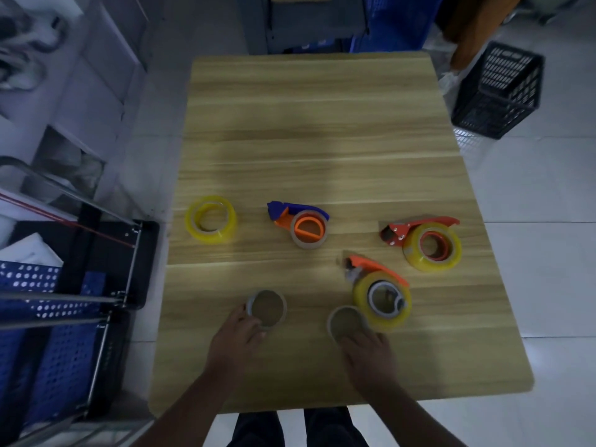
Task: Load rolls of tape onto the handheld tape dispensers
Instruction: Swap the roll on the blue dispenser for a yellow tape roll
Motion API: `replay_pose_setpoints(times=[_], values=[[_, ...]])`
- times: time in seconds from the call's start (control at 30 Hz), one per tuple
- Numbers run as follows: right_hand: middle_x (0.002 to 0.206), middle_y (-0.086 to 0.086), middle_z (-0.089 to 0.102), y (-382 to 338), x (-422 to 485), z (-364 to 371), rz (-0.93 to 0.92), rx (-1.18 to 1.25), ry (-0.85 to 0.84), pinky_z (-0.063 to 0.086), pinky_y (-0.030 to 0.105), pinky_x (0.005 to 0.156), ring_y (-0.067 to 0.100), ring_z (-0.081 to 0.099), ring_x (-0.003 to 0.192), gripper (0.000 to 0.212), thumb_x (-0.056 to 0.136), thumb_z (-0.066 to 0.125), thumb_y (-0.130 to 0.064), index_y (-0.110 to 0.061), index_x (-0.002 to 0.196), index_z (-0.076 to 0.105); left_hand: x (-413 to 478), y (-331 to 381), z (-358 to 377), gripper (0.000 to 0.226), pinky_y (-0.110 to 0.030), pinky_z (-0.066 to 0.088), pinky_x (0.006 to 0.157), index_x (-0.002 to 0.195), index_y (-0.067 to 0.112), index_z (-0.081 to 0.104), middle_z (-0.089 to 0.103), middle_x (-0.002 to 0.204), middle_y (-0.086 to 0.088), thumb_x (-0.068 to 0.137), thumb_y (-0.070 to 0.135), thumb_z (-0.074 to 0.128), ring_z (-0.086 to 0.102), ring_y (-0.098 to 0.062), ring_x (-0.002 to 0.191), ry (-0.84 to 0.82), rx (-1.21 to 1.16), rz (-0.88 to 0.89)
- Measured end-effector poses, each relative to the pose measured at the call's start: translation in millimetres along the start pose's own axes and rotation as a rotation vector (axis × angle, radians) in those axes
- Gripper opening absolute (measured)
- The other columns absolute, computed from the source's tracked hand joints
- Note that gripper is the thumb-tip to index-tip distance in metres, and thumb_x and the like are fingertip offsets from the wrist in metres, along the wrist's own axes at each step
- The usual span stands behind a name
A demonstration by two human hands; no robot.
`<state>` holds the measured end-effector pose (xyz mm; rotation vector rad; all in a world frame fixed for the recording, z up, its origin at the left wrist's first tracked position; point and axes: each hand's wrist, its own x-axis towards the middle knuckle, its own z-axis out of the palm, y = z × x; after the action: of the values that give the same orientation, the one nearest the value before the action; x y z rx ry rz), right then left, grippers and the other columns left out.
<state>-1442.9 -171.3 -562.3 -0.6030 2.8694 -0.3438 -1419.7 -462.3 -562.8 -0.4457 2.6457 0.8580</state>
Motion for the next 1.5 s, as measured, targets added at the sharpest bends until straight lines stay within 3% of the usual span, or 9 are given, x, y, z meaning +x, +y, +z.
replay_pose_setpoints(times=[0.1, 0.27, 0.63, 0.97, 1.13, 1.23, 1.3, 1.37, 1.5], values=[[0.080, 0.000, 0.066, 18, 23, -10, 0.066, -0.021, 0.040, 0.044, 0.037, 0.064, 0.028, 0.064, 0.079, 0.019, 0.077, 0.054, -0.027, -0.025, 0.086, 0.071, 10, 7, 3, 0.023, -0.019, 0.042, 0.072, 0.091, 0.023, 0.073, 0.060, 0.120, 0.001, 0.074, 0.038, 0.070, 0.064, -0.014, 0.097, -0.004, -0.012, 0.021], [0.082, 0.001, 0.067, 48, 50, -19, 0.079, -0.059, 0.033, 0.046, 0.037, 0.069, 0.027, 0.064, 0.080, 0.020, 0.081, 0.052, -0.030, -0.024, 0.085, 0.071, 30, 33, 9, 0.029, -0.018, 0.036, 0.080, 0.107, 0.020, 0.070, 0.051, 0.134, 0.001, 0.081, 0.032, 0.072, 0.056, -0.015, 0.113, -0.050, -0.011, 0.032], [0.083, 0.006, 0.066, 95, 73, -31, 0.102, -0.043, 0.090, 0.049, 0.038, 0.071, 0.032, 0.063, 0.079, 0.026, 0.081, 0.050, -0.028, -0.019, 0.090, 0.072, 76, 114, 39, 0.031, -0.021, 0.037, 0.093, 0.111, 0.025, 0.068, 0.042, 0.144, 0.004, 0.084, 0.038, 0.067, 0.047, -0.011, 0.125, -0.058, -0.035, 0.135], [0.092, 0.009, 0.068, 118, 93, -30, 0.100, -0.025, 0.107, 0.051, 0.039, 0.075, 0.032, 0.064, 0.087, 0.020, 0.078, 0.067, -0.021, -0.016, 0.097, 0.071, 110, 173, 62, 0.039, -0.030, 0.037, 0.101, 0.125, 0.030, 0.059, 0.038, 0.149, 0.003, 0.087, 0.038, 0.062, 0.041, -0.014, 0.131, -0.057, -0.048, 0.173], [0.100, 0.009, 0.069, 108, 87, -37, 0.105, 0.001, 0.086, 0.052, 0.040, 0.077, 0.032, 0.065, 0.092, 0.040, 0.064, 0.084, -0.030, -0.015, 0.098, 0.070, 99, 152, 50, 0.050, -0.025, 0.031, 0.104, 0.134, 0.040, 0.048, 0.037, 0.149, 0.009, 0.087, 0.035, 0.064, 0.036, -0.011, 0.136, -0.053, -0.077, 0.183], [0.099, 0.012, 0.066, 93, 85, -45, 0.167, -0.085, 0.151, 0.048, 0.042, 0.077, 0.034, 0.061, 0.092, 0.035, 0.076, 0.065, -0.041, -0.013, 0.098, 0.069, 85, 121, 34, 0.053, -0.025, 0.034, 0.103, 0.135, 0.039, 0.048, 0.040, 0.147, 0.006, 0.086, 0.031, 0.066, 0.038, -0.011, 0.135, -0.020, -0.050, 0.176], [0.097, 0.013, 0.064, 77, 97, -52, 0.220, -0.096, 0.220, 0.044, 0.042, 0.076, 0.035, 0.058, 0.091, 0.038, 0.081, 0.051, -0.042, -0.013, 0.098, 0.069, 75, 97, 24, 0.046, -0.029, 0.041, 0.103, 0.127, 0.029, 0.059, 0.052, 0.138, 0.000, 0.082, 0.027, 0.070, 0.048, -0.016, 0.127, 0.031, -0.105, 0.142], [0.098, 0.013, 0.063, 56, 120, -59, 0.205, -0.030, 0.262, 0.044, 0.043, 0.078, 0.037, 0.058, 0.090, 0.038, 0.083, 0.049, -0.041, -0.014, 0.101, 0.068, 65, 71, 14, 0.039, -0.027, 0.042, 0.101, 0.113, 0.019, 0.070, 0.061, 0.125, -0.005, 0.078, 0.038, 0.066, 0.054, -0.015, 0.117, 0.050, -0.137, 0.097], [0.121, 0.012, 0.057, 3, 181, -71, 0.085, 0.146, 0.153, 0.050, 0.045, 0.086, 0.033, 0.056, 0.106, 0.055, 0.079, 0.069, -0.044, -0.015, 0.123, 0.055, 49, 30, -4, 0.046, -0.020, 0.038, 0.095, 0.102, 0.019, 0.073, 0.066, 0.116, -0.002, 0.073, 0.050, 0.053, 0.059, -0.016, 0.110, 0.043, -0.084, 0.002]])
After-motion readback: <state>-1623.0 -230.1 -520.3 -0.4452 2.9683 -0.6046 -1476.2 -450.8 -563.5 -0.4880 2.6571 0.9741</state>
